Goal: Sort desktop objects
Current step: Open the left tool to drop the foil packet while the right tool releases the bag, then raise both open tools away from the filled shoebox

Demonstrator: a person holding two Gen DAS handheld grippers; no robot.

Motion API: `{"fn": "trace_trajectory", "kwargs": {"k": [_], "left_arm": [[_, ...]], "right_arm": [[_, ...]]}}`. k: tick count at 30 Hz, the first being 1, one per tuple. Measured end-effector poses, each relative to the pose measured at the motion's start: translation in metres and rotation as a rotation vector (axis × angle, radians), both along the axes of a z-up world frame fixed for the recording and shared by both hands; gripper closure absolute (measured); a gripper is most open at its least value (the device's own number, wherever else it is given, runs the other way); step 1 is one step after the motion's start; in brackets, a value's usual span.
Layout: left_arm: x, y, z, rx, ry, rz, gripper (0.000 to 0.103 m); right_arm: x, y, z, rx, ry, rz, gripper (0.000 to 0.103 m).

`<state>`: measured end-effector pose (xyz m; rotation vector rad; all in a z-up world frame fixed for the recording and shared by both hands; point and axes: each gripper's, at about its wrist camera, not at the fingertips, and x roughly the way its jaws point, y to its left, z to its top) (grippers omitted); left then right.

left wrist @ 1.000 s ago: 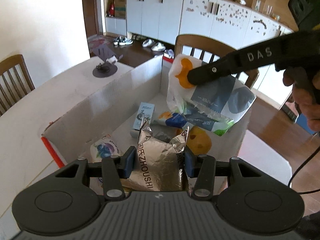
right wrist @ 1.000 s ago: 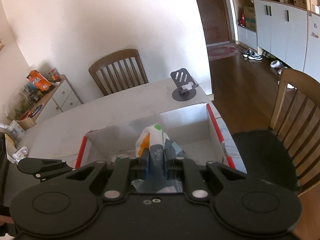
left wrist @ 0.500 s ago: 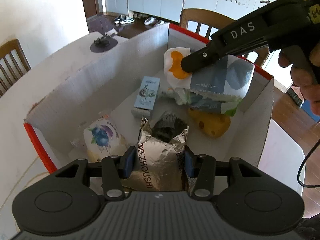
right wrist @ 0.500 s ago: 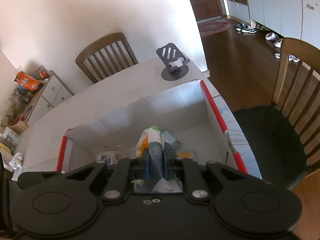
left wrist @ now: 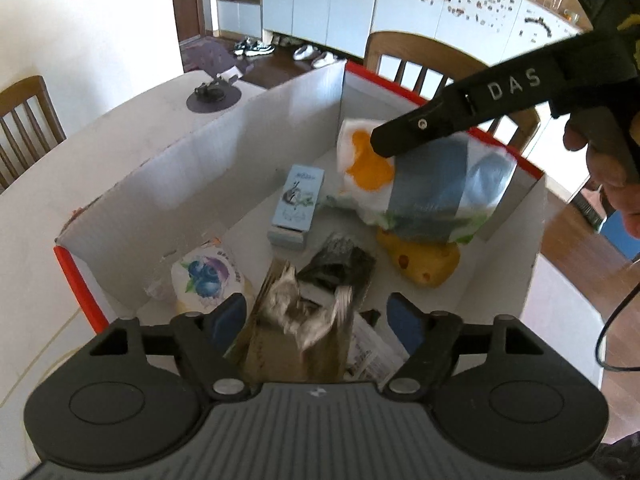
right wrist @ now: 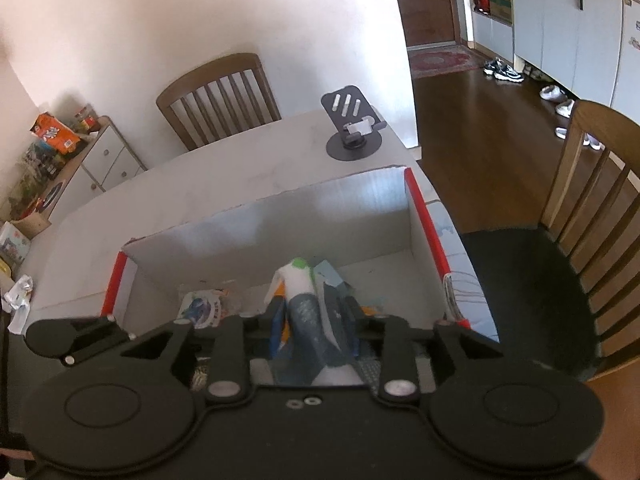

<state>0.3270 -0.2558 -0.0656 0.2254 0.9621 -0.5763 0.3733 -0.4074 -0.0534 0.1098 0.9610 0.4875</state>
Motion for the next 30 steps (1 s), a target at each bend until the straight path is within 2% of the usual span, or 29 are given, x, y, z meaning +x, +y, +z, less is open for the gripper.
{"fn": "trace_trajectory", "kwargs": {"k": [7,19,22,30], "left_arm": [[-0.006,0.003,0.011,-0.022,-0.011,0.014,0.025],[-0.022,0.017,0.032,-0.092,-0.027,0.065,0.025],[-0.028,0.022,0.036,-0.111,-0.024,0.078,0.021],[-0.043,0.039,0.045,-0.14,-0.031,0.101,0.021]], "right_arm": [[-0.01,-0.006,0.015,-0.012,-0.033,0.022,0.064],[-0.04,-0.009,0.037,-0.03,-0.068,0.092,0.064],[-0.051,-0.007,0.041,-0.037,-0.078,0.111,0.064],[-0.079,0.005,0.047,-0.081,-0.117,0.139,0.063]]}}
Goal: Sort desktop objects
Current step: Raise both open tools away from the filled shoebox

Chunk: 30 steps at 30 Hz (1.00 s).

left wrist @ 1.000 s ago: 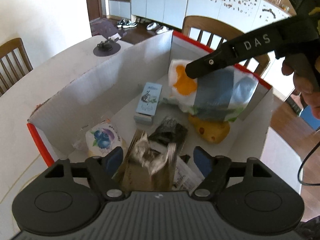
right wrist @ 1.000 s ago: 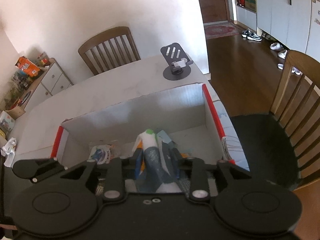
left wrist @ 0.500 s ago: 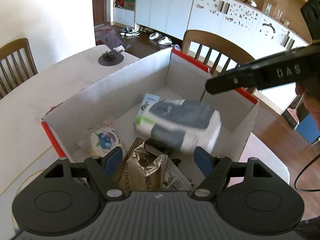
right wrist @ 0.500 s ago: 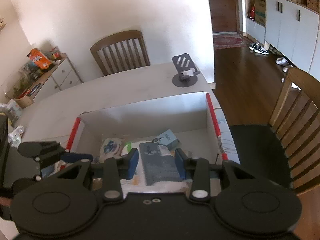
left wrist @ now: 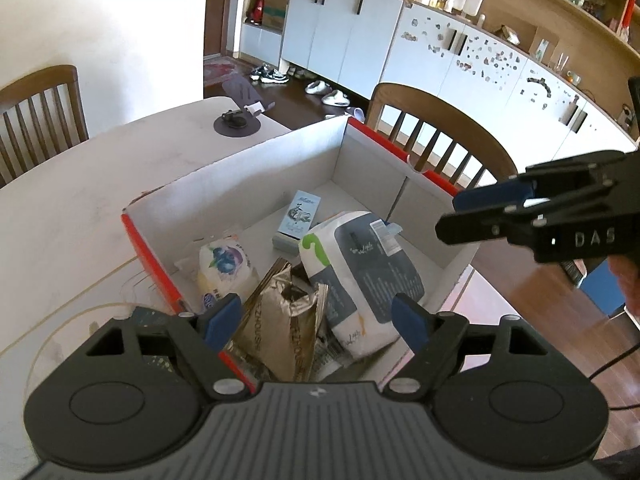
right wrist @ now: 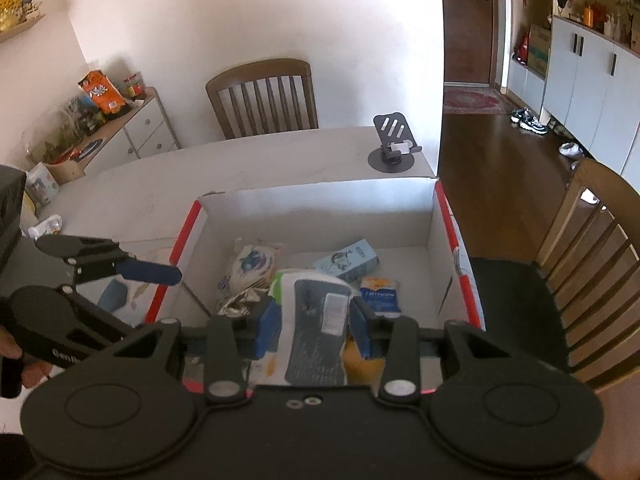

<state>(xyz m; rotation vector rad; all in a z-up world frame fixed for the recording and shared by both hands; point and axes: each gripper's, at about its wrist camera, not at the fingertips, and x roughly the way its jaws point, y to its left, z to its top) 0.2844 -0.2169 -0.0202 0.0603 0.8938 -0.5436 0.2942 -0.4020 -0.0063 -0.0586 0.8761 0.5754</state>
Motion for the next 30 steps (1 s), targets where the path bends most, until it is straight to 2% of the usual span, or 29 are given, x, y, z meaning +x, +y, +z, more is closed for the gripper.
{"fn": "trace_trajectory", "kwargs": {"k": [5,7,8,11,16,30], "left_arm": [[-0.013,0.01,0.008,0.0,-0.02,0.018,0.012],[-0.018,0.014,0.012,0.004,-0.029,0.02,0.002],[-0.02,0.016,0.013,0.002,-0.032,0.022,0.0],[-0.028,0.019,0.014,0.015,-0.044,0.023,0.0],[-0.041,0.03,0.015,0.005,-0.049,0.037,0.0],[-0.074,0.052,0.015,-0.032,-0.031,0.058,0.0]], "right_arm": [[-0.016,0.011,0.002,-0.017,-0.015,-0.002,0.061],[-0.023,0.013,0.003,-0.014,-0.019,-0.011,0.058],[-0.026,0.014,0.003,-0.011,-0.02,-0.013,0.058],[-0.037,0.018,0.003,-0.013,-0.031,-0.014,0.054],[-0.053,0.021,0.004,0.008,-0.047,-0.025,0.042],[-0.103,0.029,-0.002,0.021,-0.083,-0.082,0.038]]}}
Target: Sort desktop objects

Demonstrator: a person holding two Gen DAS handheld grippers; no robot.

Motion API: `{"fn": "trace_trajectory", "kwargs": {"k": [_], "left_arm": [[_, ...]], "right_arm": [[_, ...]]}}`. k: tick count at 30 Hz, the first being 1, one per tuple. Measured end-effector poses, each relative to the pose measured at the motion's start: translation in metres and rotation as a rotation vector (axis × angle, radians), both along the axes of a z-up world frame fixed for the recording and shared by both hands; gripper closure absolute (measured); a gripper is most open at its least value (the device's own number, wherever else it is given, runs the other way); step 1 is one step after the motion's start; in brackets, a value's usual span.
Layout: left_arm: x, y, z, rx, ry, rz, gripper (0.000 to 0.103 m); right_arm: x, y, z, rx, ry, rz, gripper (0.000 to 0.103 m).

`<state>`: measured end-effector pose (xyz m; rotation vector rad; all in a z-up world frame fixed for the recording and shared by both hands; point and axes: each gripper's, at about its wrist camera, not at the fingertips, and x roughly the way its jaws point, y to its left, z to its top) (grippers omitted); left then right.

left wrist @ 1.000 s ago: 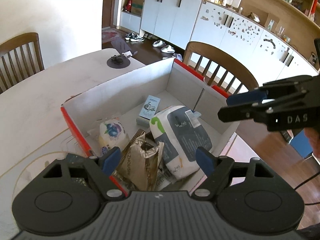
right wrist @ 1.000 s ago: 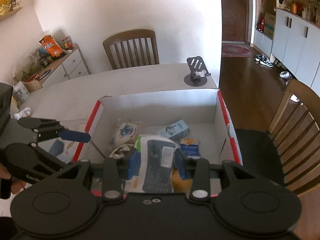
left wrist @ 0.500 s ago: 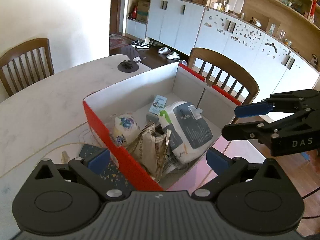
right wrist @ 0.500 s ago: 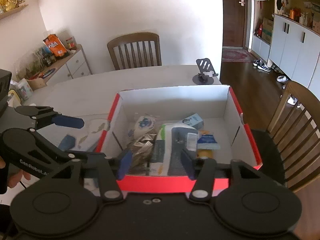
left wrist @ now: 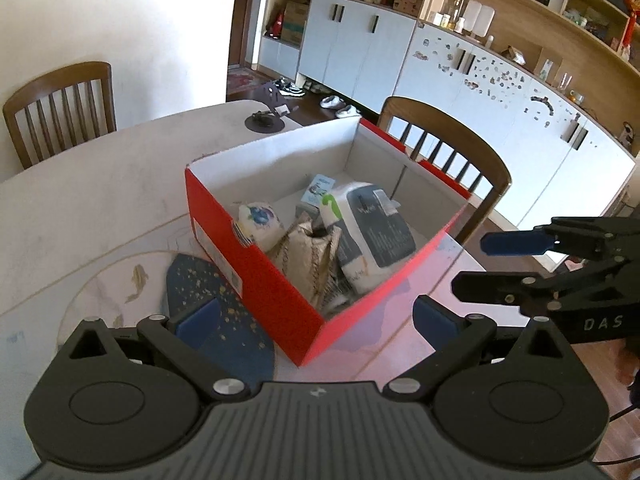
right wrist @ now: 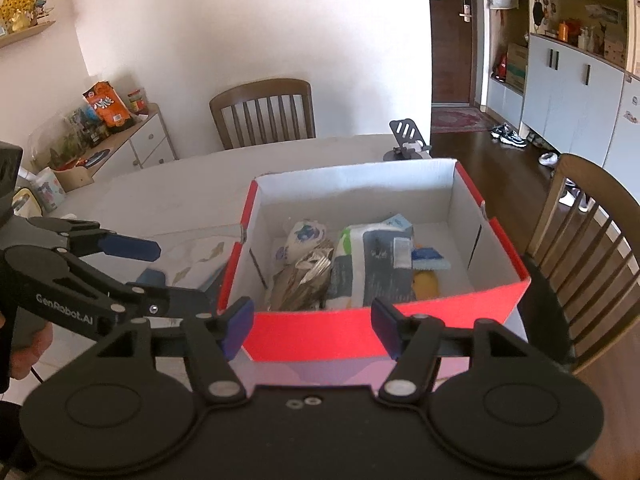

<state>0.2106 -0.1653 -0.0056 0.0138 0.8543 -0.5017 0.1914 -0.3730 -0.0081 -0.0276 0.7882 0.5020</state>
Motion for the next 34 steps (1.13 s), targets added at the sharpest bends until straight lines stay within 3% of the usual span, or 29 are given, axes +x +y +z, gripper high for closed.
{"fn": "trace_trajectory", "kwargs": {"k": [12,34], "left_arm": [[-0.022,0.0,-0.001,0.044,-0.026,0.004,0.0],[-0.031,0.0,0.001,0.04,-0.058,-0.013,0.0]], "right_arm": [[-0.02,0.003,-0.004,0.018,0.015,-0.028,0.038],[-0.028,0.0,-0.007,0.011,0.036,-0.052,0.038]]}}
